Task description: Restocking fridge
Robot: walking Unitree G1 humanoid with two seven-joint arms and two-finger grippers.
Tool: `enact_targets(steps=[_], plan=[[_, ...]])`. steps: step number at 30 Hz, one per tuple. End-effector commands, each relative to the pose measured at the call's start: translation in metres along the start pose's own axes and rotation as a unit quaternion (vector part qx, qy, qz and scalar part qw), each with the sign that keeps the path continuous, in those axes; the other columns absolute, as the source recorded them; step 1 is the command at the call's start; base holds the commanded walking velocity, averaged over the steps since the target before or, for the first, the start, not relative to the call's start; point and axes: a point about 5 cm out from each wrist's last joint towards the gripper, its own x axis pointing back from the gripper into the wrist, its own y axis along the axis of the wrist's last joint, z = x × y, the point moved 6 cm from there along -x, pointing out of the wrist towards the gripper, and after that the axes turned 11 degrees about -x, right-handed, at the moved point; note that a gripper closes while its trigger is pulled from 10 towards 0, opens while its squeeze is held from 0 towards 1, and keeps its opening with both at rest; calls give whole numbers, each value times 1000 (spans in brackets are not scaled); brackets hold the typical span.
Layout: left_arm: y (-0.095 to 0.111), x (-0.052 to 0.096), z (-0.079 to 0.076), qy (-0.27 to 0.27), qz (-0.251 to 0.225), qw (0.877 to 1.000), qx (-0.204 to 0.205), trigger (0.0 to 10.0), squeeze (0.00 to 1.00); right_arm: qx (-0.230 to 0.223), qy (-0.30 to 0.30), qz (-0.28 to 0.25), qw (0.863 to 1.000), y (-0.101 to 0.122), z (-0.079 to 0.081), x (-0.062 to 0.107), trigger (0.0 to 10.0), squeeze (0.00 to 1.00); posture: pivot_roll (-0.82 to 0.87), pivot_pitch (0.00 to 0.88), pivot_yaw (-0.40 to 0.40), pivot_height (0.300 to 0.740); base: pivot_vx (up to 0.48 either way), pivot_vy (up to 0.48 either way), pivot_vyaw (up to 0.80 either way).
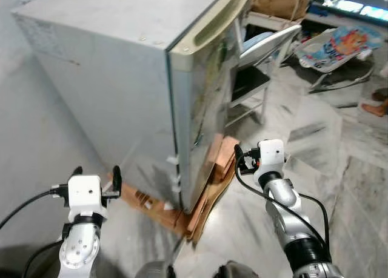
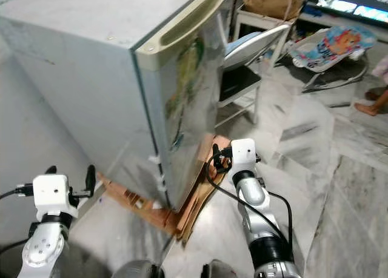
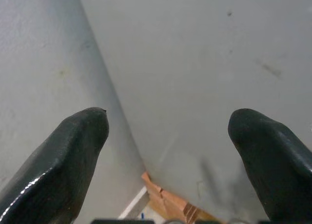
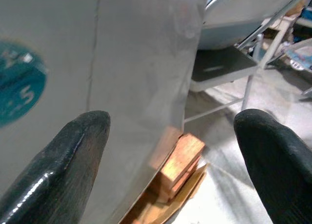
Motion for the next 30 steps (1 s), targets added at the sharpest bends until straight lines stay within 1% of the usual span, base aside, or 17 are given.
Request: enact_targets(steps=[1,6,7,13,23,28,29,30], plan=[[-2,2,-5,-11,3,1000,-4,10000,0,5,-9,6,1000,-1,-7,2,10000,0,17,68,14,740,0,0,0],[-2,2,-6,-15,2,1000,-2,10000,0,3,-10,11,1000,-3,-8,3,10000,0,16,72,12,740,0,0,-650],[0,3,-9,-24,-4,1000,-3,10000,0,5,-10,11,1000,-3,-8,3,10000,0,15,72,12,740,0,0,-800],[3,2,-15,-35,-13,999,-5,10000,0,9,-8,14,1000,-4,-7,4,10000,0,14,75,10,740,0,0,-800],[5,-1,-14,-24,-14,1000,0,10000,0,11,-8,16,1000,-4,-7,4,10000,0,10,77,9,740,0,0,-800],[6,-6,-17,-27,-20,999,-5,10000,0,13,-8,18,1000,-4,-8,3,10000,0,17,69,-9,740,0,0,-800],[7,-11,-15,-25,-24,999,-8,10000,0,16,-4,19,1000,-5,-6,2,10000,0,18,69,-14,740,0,0,-569],[7,-11,-15,-25,-24,999,-8,10000,0,16,-4,19,1000,-5,-6,2,10000,0,18,69,-14,740,0,0,-569]])
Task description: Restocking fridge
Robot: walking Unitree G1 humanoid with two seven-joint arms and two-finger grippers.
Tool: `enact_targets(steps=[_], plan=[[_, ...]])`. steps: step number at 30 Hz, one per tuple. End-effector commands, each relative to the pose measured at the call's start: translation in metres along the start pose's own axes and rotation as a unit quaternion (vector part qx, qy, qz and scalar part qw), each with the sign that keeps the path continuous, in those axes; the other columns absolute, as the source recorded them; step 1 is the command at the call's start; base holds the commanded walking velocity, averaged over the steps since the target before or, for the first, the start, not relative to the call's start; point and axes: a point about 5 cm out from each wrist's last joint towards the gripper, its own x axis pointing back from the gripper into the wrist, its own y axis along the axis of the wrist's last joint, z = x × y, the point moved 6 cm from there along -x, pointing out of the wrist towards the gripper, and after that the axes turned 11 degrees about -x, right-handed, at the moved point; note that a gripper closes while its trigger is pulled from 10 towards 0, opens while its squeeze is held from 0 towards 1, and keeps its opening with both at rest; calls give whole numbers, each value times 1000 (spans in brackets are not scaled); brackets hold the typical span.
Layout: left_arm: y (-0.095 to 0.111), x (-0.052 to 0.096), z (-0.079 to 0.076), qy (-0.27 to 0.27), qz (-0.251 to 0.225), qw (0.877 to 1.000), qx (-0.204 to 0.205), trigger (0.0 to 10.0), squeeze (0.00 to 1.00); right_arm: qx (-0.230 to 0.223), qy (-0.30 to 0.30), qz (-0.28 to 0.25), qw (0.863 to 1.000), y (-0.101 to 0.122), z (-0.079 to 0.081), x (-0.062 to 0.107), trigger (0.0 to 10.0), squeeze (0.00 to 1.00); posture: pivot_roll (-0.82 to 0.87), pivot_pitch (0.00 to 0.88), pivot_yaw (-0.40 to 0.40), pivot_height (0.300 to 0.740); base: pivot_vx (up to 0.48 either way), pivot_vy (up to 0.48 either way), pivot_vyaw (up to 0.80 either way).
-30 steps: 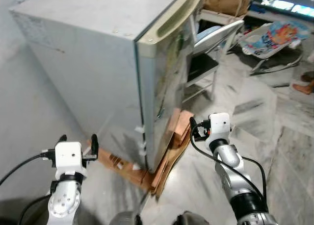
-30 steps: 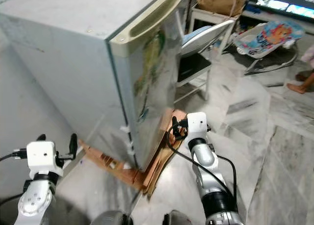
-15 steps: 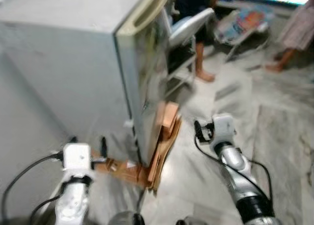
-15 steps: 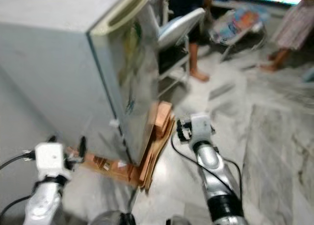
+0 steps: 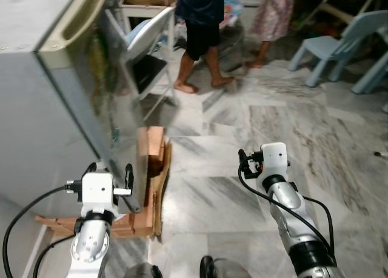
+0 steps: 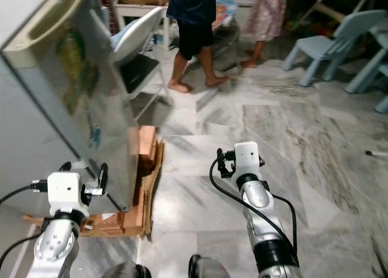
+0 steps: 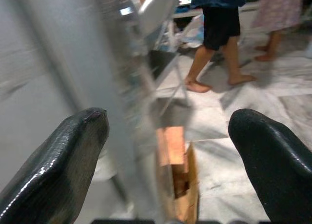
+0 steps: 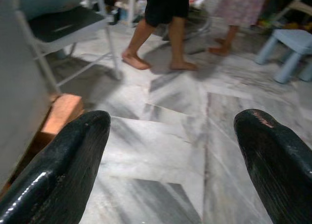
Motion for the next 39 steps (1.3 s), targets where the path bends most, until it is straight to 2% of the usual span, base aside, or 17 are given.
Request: enact_targets(steps=[1,7,18,22,25,26,29,33,39], plan=[[-3,-2,0,-1,2,1000,-7,10000,0,4,5,-2,1000,1,1,0,10000,0,18,69,-14,740,0,0,-569],[-8,-15,16,39,11,999,-21,10000,0,8,17,5,1000,-2,6,2,10000,0,5,75,-10,740,0,0,-68],[-25,-14,31,99,52,994,-7,10000,0,8,15,14,1000,-10,2,11,10000,0,-19,96,4,740,0,0,0],[-25,-21,30,97,54,994,8,10000,0,10,18,20,1000,-13,3,13,10000,0,-20,96,3,740,0,0,0],[-20,-35,23,84,47,995,11,10000,0,8,31,33,999,-18,7,13,10000,0,-21,97,-4,740,0,0,0],[-20,-35,23,84,47,995,11,10000,0,8,31,33,999,-18,7,13,10000,0,-21,97,-4,740,0,0,0],[-16,-49,22,86,44,995,7,10000,0,3,49,42,998,-22,13,16,10000,0,-25,96,-4,740,0,0,0],[-19,-56,28,97,51,994,-4,10000,0,1,50,43,998,-22,14,18,10000,0,-37,94,2,740,0,0,0],[-25,-55,31,105,62,993,-7,10000,0,-8,43,43,998,-22,13,17,10000,0,-37,94,6,740,0,0,0]])
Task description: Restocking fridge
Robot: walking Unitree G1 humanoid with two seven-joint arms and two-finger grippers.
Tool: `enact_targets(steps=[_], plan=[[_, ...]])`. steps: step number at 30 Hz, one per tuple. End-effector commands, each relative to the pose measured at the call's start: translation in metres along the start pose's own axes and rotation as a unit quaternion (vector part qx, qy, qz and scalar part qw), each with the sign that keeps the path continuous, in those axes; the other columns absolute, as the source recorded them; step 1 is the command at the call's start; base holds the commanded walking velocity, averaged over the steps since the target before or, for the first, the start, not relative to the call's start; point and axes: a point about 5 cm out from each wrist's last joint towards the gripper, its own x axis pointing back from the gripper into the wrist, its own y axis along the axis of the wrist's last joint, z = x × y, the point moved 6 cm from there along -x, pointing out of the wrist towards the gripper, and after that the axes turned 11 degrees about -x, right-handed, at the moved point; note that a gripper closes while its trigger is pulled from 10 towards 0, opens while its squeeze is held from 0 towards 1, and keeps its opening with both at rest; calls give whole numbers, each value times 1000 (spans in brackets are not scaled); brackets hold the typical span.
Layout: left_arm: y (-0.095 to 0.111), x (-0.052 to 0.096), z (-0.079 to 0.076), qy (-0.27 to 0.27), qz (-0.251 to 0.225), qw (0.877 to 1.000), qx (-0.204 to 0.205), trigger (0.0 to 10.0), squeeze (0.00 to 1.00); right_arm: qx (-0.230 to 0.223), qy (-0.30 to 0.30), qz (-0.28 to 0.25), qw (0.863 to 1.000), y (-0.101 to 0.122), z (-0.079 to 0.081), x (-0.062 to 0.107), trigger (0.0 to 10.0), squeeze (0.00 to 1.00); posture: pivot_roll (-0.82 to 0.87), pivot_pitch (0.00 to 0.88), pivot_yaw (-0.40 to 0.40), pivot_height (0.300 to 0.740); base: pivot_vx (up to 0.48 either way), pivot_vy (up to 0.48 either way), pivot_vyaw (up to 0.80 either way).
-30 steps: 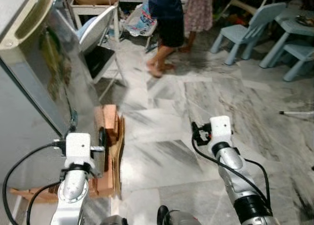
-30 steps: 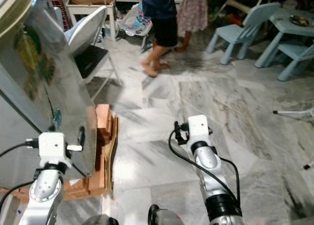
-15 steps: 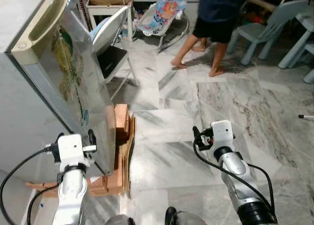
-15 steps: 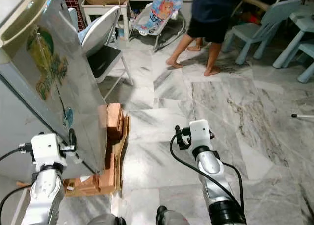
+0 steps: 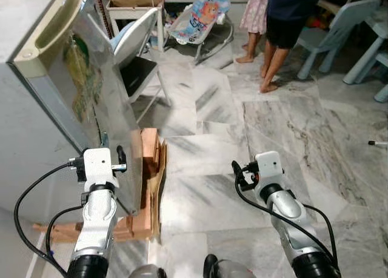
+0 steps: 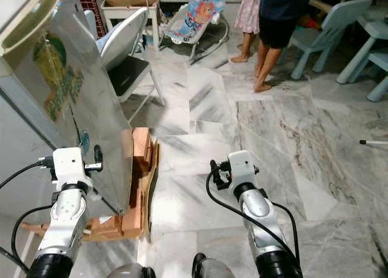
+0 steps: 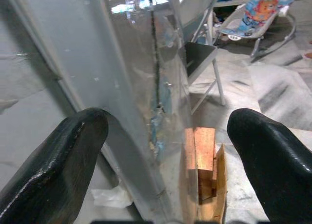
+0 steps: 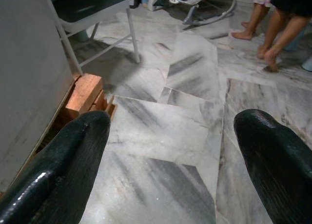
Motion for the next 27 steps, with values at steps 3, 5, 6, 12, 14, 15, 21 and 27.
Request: enact_targets(steps=[3,5,6,12,14,15,21,27], plan=[[-13,6,3,4,17,1000,-7,10000,0,-4,7,3,1000,0,4,-1,10000,0,-32,93,7,740,0,0,0],[-18,7,4,10,25,1000,-9,10000,0,-5,8,3,1000,0,5,-1,10000,0,-31,92,6,740,0,0,0],[-21,8,6,14,28,999,-11,10000,0,-5,8,3,1000,1,5,-1,10000,0,-30,94,6,740,0,0,0],[-16,2,6,11,20,1000,-7,10000,0,-6,12,4,1000,1,7,-2,10000,0,-31,94,1,740,0,0,0],[-11,-3,3,4,12,1000,-4,10000,0,-3,13,7,1000,-1,7,-2,10000,0,-31,93,2,740,0,0,0],[-9,-4,3,1,9,1000,-4,10000,0,-2,13,8,1000,-1,7,-2,10000,0,-31,93,2,740,0,0,0],[7,-19,-3,-10,-11,1000,-6,10000,0,-3,9,10,1000,-3,5,-1,10000,0,-36,91,11,740,0,0,0],[20,-21,-15,-40,-39,998,-17,10000,0,-3,9,8,1000,-3,7,-1,10000,0,-36,90,15,740,0,0,0]])
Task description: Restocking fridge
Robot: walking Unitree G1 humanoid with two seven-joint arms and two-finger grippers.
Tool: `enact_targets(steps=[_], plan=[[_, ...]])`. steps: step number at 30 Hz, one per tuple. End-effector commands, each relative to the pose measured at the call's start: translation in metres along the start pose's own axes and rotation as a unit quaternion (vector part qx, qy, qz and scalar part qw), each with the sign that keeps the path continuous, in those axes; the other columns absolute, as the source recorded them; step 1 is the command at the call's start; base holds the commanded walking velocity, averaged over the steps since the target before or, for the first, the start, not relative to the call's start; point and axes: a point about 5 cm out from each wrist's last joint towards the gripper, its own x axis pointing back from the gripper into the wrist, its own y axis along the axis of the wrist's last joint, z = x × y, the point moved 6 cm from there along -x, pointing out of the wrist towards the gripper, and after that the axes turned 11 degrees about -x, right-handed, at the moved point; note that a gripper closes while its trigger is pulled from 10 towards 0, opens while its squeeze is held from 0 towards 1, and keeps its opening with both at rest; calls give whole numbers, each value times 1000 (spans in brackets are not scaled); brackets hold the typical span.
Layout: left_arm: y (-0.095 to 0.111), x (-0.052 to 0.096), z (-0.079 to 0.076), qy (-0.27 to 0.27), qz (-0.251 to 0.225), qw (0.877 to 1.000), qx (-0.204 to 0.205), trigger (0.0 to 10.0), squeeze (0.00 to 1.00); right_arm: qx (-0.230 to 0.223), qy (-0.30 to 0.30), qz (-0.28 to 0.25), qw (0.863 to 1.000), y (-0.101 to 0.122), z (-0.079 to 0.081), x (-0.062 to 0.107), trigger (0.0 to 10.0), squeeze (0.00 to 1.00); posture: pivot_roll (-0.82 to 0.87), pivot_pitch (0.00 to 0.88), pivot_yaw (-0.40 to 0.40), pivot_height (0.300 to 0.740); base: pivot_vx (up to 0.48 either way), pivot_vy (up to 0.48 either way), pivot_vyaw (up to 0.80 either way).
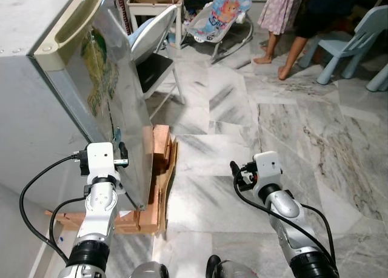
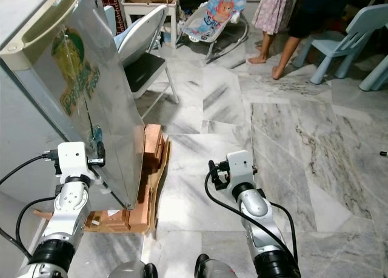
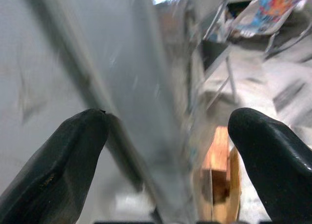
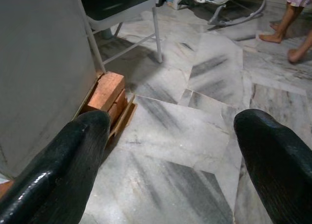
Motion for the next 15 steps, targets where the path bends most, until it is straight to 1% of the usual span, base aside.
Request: enact_targets(steps=[1,2,3,4,5,7,11,12,13,14,15], plan=[[16,0,-14,-38,-34,999,-7,10000,0,1,3,6,1000,-3,1,0,10000,0,-32,91,15,740,0,0,0],[16,0,-14,-38,-34,999,-7,10000,0,1,3,6,1000,-3,1,0,10000,0,-32,91,15,740,0,0,0],[19,2,-21,-52,-40,998,-4,10000,0,1,3,8,1000,-4,1,0,10000,0,-29,92,16,740,0,0,0],[25,6,-35,-80,-55,995,-10,10000,0,-4,3,5,1000,-4,1,0,10000,0,-25,92,18,740,0,0,0],[27,8,-40,-87,-59,994,-14,10000,0,-4,3,5,1000,-4,2,-1,10000,0,-25,92,18,740,0,0,0],[30,7,-45,-95,-63,993,-20,10000,0,-4,4,7,1000,-4,3,-2,10000,0,-20,86,21,740,0,0,0],[34,3,-49,-102,-66,992,-24,10000,0,-4,11,17,1000,-8,6,-3,10000,0,-17,81,20,740,0,0,0],[47,-5,-52,-108,-76,991,-22,10000,0,29,34,68,997,-28,10,0,10000,0,-16,74,20,740,0,0,0],[58,-9,-57,-121,-89,988,-21,10000,0,44,50,100,993,-41,12,4,10000,0,-16,74,20,740,0,0,0],[85,-9,-75,-164,-132,977,-29,10000,0,46,73,122,989,-51,16,10,10000,0,-16,71,19,740,0,0,0],[112,2,-102,-228,-177,957,-34,10000,0,46,78,131,987,-53,15,13,10000,0,-14,70,17,740,0,0,0]])
